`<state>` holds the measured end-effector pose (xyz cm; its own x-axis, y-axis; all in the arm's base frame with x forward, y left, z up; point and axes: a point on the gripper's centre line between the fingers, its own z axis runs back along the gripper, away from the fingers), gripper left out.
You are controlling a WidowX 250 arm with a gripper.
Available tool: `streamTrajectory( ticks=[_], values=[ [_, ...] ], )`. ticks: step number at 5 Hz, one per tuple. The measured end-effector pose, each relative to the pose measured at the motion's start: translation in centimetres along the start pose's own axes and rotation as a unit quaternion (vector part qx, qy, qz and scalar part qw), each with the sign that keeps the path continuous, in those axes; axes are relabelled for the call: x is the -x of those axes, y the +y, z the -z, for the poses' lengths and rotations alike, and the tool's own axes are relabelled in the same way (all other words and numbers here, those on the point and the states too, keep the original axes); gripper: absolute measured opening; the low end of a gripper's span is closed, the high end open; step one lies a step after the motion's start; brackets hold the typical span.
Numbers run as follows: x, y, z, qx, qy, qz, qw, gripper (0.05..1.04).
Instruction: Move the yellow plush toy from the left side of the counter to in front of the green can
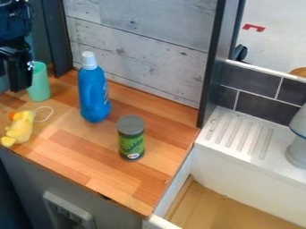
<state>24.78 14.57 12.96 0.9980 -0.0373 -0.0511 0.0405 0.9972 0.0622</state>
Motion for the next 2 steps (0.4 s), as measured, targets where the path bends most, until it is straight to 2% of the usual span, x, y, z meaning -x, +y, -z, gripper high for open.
streamTrajectory(
  ticks=[1,2],
  values=[
    [0.0,-0.1,0.8,0.006,0.011,0.000,0.9999,1.001],
    [-1.2,0.9,2.2,0.005,-0.005,-0.032,0.9995,1.001]
  ],
)
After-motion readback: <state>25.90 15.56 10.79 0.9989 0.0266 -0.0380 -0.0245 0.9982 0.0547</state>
